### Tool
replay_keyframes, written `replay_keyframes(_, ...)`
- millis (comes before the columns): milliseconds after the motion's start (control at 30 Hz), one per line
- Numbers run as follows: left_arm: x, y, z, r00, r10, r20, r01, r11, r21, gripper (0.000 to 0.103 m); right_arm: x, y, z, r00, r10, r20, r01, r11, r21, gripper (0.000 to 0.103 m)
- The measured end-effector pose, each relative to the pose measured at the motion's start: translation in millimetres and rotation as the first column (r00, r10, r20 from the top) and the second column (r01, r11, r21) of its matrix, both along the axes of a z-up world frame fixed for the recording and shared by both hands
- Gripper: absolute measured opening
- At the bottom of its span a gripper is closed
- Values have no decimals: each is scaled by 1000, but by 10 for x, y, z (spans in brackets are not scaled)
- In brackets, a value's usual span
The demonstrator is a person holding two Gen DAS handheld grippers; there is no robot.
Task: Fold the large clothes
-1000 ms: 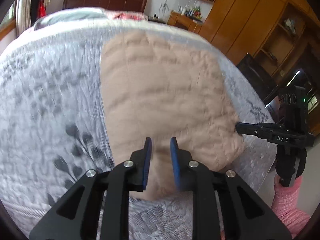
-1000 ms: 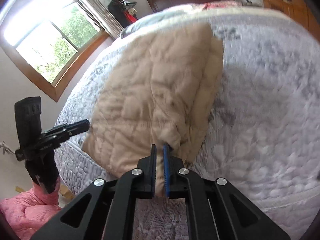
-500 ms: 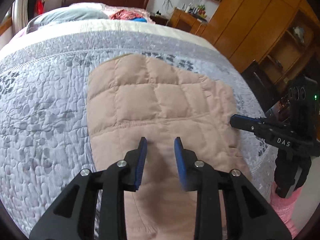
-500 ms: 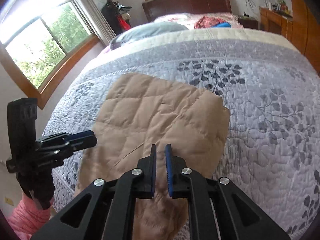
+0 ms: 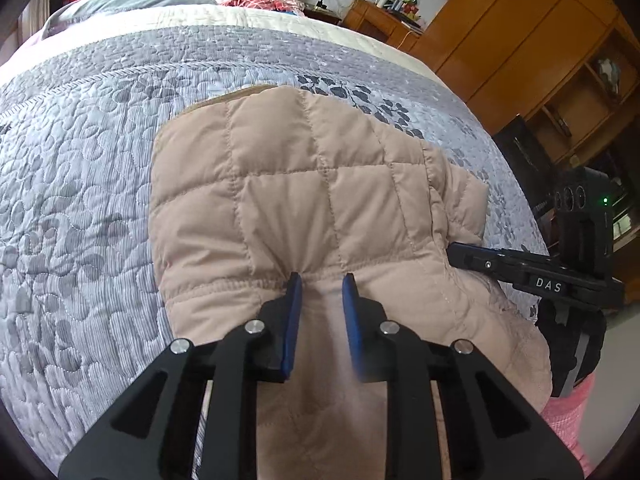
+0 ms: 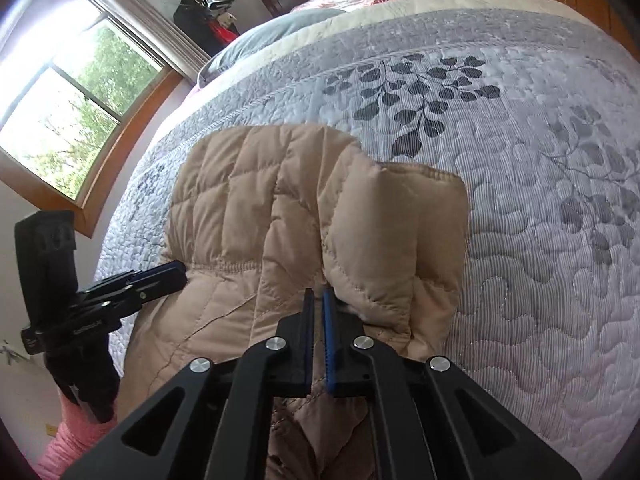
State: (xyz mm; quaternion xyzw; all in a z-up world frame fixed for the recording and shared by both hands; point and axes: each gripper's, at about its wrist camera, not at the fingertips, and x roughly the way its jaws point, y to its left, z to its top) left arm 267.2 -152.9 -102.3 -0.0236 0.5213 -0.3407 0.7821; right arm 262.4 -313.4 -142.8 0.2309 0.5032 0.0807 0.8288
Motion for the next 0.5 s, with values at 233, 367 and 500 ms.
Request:
replay_keyframes(233, -261, 269, 365, 998, 10, 68, -8, 999, -42, 54, -363, 30, 394, 995, 1, 96, 1, 1000, -18, 35)
replay_keyframes(367, -400, 622, 483, 995, 36, 98, -30, 998, -59, 64, -686, -70, 547, 991, -17, 135, 18, 1000, -6, 61)
replay_keyframes(500, -423, 978, 358, 998, 66, 24, -63, 992, -108, 67, -897, -225, 438, 993, -36, 109, 26, 996, 87, 69)
